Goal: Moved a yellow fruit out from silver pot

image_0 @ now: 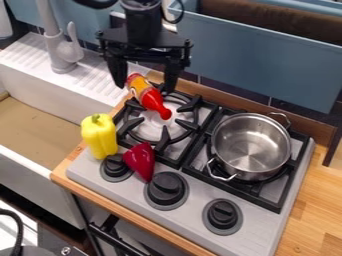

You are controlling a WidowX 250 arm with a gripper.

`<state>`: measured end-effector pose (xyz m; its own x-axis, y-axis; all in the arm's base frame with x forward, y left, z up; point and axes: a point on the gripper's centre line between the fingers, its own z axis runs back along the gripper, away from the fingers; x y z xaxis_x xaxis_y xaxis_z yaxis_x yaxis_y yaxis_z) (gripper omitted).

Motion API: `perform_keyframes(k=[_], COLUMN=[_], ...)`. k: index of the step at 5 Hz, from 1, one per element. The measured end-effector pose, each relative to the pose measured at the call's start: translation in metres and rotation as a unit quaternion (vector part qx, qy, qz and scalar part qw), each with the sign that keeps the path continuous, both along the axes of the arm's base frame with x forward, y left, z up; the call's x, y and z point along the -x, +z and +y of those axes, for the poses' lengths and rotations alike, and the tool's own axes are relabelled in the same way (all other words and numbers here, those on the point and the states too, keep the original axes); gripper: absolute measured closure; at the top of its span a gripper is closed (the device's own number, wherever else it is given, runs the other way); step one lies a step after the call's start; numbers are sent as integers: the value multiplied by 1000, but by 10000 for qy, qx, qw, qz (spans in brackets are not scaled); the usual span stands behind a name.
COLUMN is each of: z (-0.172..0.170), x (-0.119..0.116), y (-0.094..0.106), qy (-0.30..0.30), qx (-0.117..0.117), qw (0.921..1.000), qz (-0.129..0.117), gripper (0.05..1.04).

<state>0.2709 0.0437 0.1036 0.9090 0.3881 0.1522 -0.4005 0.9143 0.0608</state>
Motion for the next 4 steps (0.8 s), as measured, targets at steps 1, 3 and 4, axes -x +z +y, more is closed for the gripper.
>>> perform_keyframes(k=[1, 3, 4], z=[-8, -16, -17], x=[-5, -5, 0], y=[-2, -7, -7], qy=[125, 47, 96], qx=[-82, -65, 57], qw=[9999, 10000, 9999], qz=[-11, -14, 123], gripper=[83, 83, 83])
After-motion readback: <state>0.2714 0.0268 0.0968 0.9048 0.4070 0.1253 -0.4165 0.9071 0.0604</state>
